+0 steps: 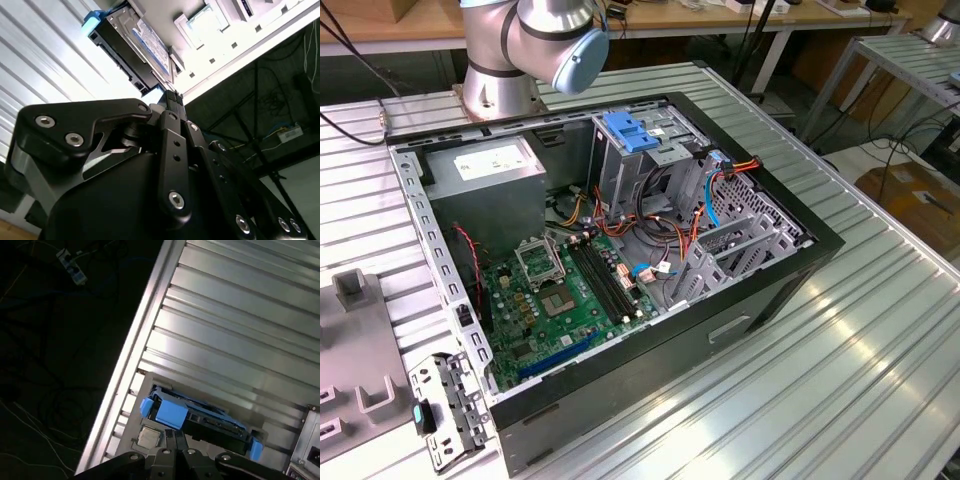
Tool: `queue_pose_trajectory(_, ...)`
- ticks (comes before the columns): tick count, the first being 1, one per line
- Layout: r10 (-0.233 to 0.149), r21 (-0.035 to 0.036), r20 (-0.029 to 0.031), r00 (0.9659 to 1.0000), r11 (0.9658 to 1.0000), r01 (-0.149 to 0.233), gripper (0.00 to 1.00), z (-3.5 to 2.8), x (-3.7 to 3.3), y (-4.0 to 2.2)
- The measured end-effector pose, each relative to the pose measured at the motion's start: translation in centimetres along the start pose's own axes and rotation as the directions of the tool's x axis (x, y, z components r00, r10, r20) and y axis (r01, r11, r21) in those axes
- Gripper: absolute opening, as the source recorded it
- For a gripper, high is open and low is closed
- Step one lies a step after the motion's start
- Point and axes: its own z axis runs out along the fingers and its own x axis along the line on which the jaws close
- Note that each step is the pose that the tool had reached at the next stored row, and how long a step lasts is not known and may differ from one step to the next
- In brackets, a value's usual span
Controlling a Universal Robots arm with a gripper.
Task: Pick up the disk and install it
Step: 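Pick up the disk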
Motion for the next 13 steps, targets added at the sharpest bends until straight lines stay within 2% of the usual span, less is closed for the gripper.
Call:
queue_pose_trajectory(3,-0.053,0.0008,-0.0011,0.9986,0.9986,0.053,0.11,0.0,0.0,0.0)
queue_pose_trajectory(5,-0.094,0.0014,-0.0019,0.9956,0.9956,0.094,0.11,0.0,0.0,0.0)
queue_pose_trajectory(7,-0.135,0.002,-0.0026,0.9909,0.9909,0.135,0.11,0.01,0.0,0.0)
queue_pose_trajectory(8,-0.162,0.0024,-0.0033,0.9868,0.9868,0.162,0.11,0.01,0.0,0.0)
queue_pose_trajectory(10,-0.222,0.0034,-0.0046,0.9751,0.9751,0.222,0.11,0.01,0.0,0.0)
queue_pose_trajectory(11,-0.276,0.0041,-0.006,0.961,0.961,0.276,0.11,0.01,0.0,0.0)
queue_pose_trajectory(13,-0.333,0.0048,-0.0073,0.9428,0.9428,0.333,0.11,0.02,0.0,0.0)
